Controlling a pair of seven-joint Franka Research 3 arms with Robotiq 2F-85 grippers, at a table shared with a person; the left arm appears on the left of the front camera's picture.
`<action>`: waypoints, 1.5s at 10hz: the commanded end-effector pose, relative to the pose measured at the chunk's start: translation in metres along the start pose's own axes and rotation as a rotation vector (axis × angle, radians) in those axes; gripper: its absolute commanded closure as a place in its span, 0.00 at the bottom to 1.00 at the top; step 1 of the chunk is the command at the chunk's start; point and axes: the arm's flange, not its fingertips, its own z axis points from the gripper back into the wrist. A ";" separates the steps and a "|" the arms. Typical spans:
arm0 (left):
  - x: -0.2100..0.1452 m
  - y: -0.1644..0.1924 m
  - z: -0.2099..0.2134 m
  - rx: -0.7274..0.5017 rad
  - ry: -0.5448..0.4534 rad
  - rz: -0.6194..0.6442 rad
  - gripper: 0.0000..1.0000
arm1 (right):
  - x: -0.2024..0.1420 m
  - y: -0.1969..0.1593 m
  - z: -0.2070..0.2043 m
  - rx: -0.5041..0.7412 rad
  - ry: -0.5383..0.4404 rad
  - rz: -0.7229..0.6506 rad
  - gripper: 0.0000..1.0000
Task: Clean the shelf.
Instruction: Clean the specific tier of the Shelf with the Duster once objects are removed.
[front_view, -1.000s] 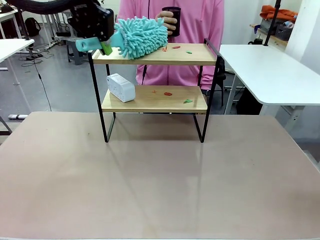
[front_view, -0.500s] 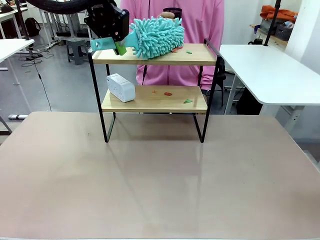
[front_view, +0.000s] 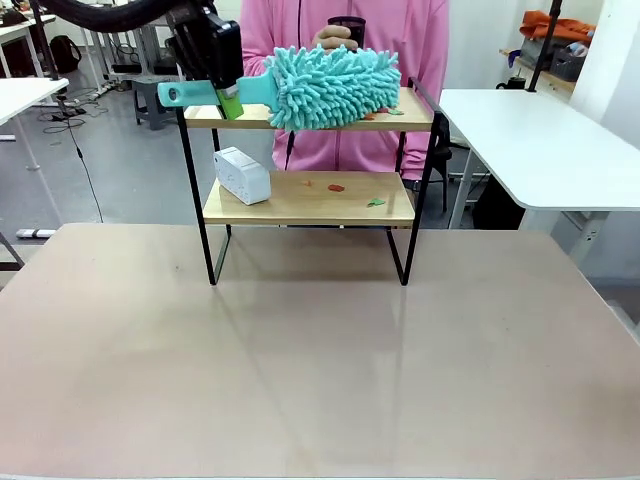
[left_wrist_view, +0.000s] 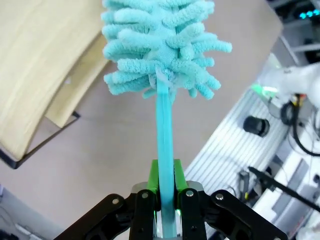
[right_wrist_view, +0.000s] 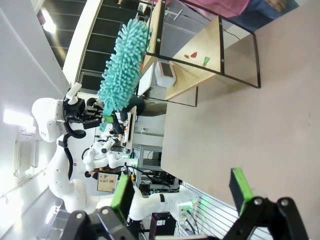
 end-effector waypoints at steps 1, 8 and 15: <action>-0.017 0.002 0.016 -0.132 0.037 -0.122 1.00 | 0.002 0.001 -0.002 0.024 -0.011 0.024 0.00; -0.057 0.009 0.050 -0.305 0.046 -0.317 1.00 | 0.002 0.001 -0.002 0.024 -0.011 0.024 0.00; -0.265 0.073 0.121 -0.120 -0.368 0.295 1.00 | 0.002 0.001 -0.002 0.024 -0.011 0.024 0.00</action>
